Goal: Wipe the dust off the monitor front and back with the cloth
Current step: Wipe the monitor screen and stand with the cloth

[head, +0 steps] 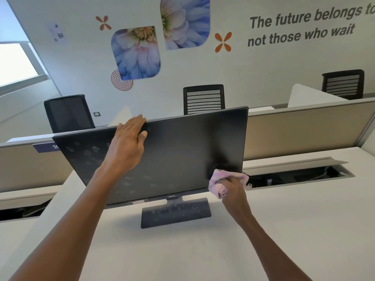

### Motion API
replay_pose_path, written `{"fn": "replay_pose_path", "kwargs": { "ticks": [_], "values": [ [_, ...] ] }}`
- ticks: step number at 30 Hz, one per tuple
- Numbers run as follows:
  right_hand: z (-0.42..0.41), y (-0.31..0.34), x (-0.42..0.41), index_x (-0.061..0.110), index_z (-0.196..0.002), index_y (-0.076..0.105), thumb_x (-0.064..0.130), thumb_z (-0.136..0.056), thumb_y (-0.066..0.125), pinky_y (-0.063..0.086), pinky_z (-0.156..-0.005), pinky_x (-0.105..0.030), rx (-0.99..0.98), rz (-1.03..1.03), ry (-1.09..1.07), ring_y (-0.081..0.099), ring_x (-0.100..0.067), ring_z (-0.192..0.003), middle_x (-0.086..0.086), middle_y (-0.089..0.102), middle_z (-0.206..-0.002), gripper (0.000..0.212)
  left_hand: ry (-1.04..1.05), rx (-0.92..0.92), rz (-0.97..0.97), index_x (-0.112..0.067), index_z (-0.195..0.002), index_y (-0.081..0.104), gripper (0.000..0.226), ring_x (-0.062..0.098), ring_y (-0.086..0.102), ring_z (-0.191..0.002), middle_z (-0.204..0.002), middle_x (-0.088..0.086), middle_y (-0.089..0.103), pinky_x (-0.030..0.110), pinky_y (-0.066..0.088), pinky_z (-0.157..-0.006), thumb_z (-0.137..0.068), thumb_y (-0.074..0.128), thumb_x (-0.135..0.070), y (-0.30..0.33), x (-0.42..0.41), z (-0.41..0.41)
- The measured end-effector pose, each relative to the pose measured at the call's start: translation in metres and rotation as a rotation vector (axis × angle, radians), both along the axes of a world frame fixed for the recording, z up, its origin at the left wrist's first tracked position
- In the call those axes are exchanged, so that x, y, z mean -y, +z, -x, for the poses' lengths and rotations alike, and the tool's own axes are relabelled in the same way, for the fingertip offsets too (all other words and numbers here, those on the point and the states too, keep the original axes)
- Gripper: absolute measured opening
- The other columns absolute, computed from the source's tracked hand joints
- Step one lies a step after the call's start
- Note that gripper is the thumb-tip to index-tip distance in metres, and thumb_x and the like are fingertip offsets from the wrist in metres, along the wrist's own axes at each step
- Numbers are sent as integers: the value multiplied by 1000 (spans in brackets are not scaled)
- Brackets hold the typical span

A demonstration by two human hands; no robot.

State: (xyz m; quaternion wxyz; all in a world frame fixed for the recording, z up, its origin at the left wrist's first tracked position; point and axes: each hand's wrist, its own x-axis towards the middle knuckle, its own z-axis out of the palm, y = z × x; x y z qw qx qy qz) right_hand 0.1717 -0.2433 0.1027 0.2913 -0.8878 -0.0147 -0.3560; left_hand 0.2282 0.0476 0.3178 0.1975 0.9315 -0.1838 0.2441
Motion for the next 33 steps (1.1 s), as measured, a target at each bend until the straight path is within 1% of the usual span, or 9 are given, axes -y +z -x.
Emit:
{"fn": "replay_pose_path", "kwargs": {
  "ticks": [3,6,8,13,18,21,26,30,33],
  "values": [
    [-14,3,-28,14,-63,58,18,-98,38,21,-74,-13,54,61,112,50,-3,-68,2,57,-67,41,4,4,7,-19,-151,35,47,14,21,-149,-159,-1,31,28,1,-118,-105,40,-24,0,1,-1],
    [-20,-23,-33,16,-73,71,18,-83,69,26,-93,-6,-61,86,148,65,-10,-82,5,68,-77,10,-1,0,3,-19,-151,36,47,14,21,-149,-159,-2,31,29,2,-119,-105,40,-24,1,-1,0],
    [-15,-35,-25,17,-79,73,20,-79,73,25,-93,-5,-71,93,94,66,-11,-83,5,69,-81,2,-8,1,1,-19,-151,36,47,13,21,-149,-159,-2,31,30,3,-120,-104,40,-24,0,-2,0],
    [-15,-7,-46,13,-86,72,25,-95,49,37,-85,-10,40,109,79,62,-12,-84,0,68,-86,28,-15,9,13,-18,-151,37,47,13,21,-149,-159,-2,31,31,4,-121,-104,40,-25,-2,-1,-2],
    [-17,-20,-66,15,-102,73,9,-78,67,54,-86,-31,-85,159,226,63,-18,-97,-2,69,-103,25,-21,14,12,-18,-151,37,47,13,21,-148,-158,-2,32,32,5,-121,-105,39,-24,-2,-2,-3],
    [-13,-34,-58,16,-96,75,14,-72,82,56,-80,-29,-111,143,126,65,-15,-90,1,71,-96,26,-30,11,9,-18,-151,36,47,13,21,-149,-159,-2,31,31,4,-121,-105,39,-24,-2,-3,-2],
    [-20,2,-79,13,-95,73,13,-85,67,48,-86,-21,75,152,107,62,-13,-95,-1,68,-100,12,-29,13,19,-18,-151,37,47,13,21,-149,-159,-2,31,32,4,-121,-105,39,-24,-4,-2,-4],
    [-23,-14,-99,18,-109,70,10,-75,76,53,-87,-31,-116,203,224,61,-17,-103,0,67,-111,36,-33,7,10,-18,-151,36,47,13,21,-149,-159,-2,31,33,5,-122,-105,38,-25,-2,-3,-3],
    [-17,-33,-92,20,-105,72,10,-72,77,55,-82,-34,-182,210,187,64,-18,-99,1,69,-106,34,-38,-6,4,-19,-152,35,47,13,20,-149,-159,-3,30,33,5,-122,-105,38,-25,-1,-5,-3]
  ]
}}
